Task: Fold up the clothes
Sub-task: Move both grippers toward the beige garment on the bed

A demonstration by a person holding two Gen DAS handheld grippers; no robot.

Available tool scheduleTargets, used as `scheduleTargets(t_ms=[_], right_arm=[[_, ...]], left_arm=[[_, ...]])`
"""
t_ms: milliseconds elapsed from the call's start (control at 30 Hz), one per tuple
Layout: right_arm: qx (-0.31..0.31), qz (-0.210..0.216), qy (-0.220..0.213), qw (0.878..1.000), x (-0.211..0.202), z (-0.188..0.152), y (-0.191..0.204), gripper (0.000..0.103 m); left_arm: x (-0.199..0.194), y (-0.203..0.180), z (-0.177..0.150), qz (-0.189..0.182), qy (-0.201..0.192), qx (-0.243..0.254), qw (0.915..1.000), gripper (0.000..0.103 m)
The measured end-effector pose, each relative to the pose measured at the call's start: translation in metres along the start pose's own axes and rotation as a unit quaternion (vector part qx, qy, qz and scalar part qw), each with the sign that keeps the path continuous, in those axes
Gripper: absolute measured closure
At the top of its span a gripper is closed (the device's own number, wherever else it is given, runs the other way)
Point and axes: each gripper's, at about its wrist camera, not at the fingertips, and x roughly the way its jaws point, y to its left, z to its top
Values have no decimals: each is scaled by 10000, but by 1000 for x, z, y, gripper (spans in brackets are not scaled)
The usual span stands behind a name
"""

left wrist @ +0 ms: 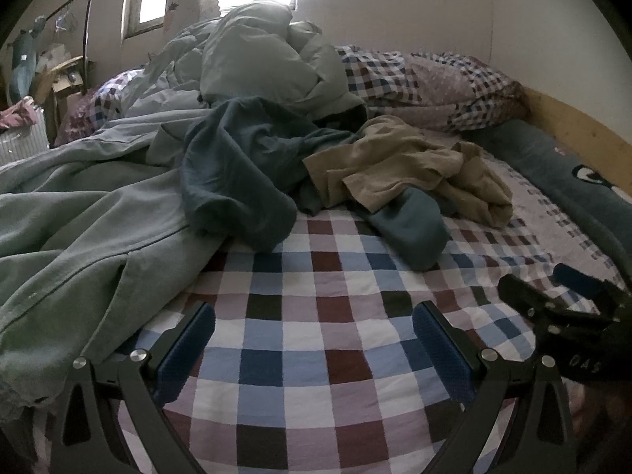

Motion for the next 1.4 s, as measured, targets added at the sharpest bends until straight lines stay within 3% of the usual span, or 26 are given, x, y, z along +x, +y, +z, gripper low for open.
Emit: scheduleTargets(t_ms=[200,567,733,1067,1233,1400], right_arm=[[25,-50,-26,10000,0,1,-2,0],[6,29,-114,9999,-3,3,4,0],[180,224,-67,9996,-6,5,-4,0],[547,647,-95,9964,-9,13,-14,0],[644,808,-188,9945,-11,23,-16,0],[716,823,-249,9937,-4,44,-17,0]], left_arm=[[-8,-40,-37,-175,100,-213,9996,1],[-12,-33,-36,-521,173,-529,9971,1],[-17,-29,-32,-360,76,-606,9975,1],[-17,-33,-25,-504,163,-493,9974,1],[-21,-31,-20,-571,134,-466,9972,1],[-23,-18,-17,-633,35,-798,9948,1]])
